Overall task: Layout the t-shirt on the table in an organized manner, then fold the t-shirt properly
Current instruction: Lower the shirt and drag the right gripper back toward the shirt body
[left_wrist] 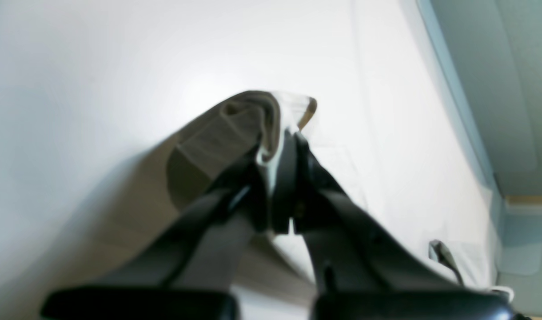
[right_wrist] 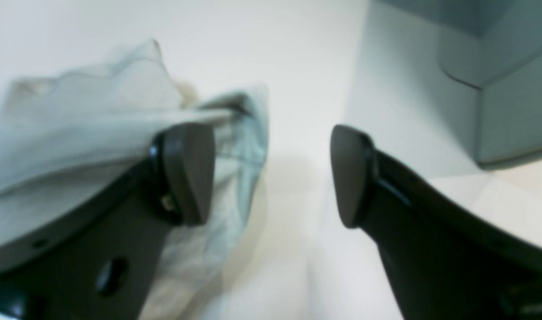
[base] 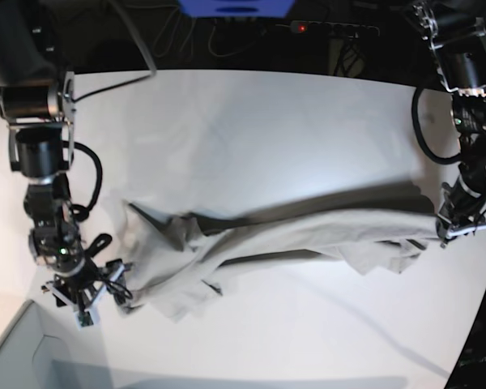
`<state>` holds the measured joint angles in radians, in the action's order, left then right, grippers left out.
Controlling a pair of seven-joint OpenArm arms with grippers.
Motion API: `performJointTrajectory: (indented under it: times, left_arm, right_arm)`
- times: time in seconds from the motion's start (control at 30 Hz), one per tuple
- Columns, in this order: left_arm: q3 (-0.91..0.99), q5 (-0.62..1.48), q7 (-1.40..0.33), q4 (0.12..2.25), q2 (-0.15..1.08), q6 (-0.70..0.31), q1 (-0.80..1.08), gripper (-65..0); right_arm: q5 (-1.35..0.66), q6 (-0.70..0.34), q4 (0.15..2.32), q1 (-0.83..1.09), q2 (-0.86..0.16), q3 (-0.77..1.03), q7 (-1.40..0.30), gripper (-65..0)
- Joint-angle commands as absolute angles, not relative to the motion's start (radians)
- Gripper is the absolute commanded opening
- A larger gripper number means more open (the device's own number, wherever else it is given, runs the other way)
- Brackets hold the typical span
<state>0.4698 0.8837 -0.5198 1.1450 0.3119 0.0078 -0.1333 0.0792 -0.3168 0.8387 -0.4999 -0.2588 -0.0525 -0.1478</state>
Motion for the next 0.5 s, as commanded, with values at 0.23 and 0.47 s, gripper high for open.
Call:
performJointTrajectory:
  times: [0.23, 0.47]
  left_arm:
    - [0.475, 0.894, -0.503, 1.162, 0.323, -0.001, -0.148, -64.9]
    - [0.475, 0.894, -0.503, 1.162, 0.323, -0.001, -0.147, -64.9]
  right_arm:
    - [0.070, -0.312, 1.264, -0.147, -0.228, -0.047, -0.131, -21.5]
    - [0.071, -0.312, 1.190, -0.076, -0.127, 0.071, -0.124, -21.4]
